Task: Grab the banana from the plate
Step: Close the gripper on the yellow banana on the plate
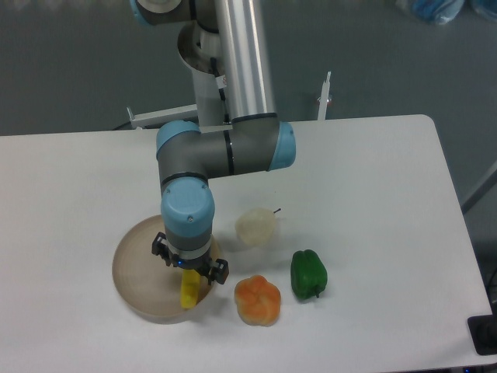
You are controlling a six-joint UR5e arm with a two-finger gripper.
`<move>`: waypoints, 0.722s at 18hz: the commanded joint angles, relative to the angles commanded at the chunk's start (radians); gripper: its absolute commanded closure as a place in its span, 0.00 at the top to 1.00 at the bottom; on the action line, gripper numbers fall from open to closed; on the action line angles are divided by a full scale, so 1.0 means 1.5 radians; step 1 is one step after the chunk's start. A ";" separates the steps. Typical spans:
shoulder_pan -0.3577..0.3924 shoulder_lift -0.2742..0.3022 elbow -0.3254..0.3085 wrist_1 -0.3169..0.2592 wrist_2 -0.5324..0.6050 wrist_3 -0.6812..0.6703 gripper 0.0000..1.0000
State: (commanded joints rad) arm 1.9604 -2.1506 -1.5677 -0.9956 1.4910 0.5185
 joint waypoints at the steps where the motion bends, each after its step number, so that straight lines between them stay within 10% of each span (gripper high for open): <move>1: 0.000 0.000 0.000 0.000 0.000 -0.001 1.00; 7: -0.003 -0.015 0.000 0.001 0.000 -0.005 0.99; 13: -0.003 -0.017 0.003 0.000 -0.003 -0.006 0.42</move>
State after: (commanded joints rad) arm 1.9558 -2.1767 -1.5631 -0.9956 1.4864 0.5093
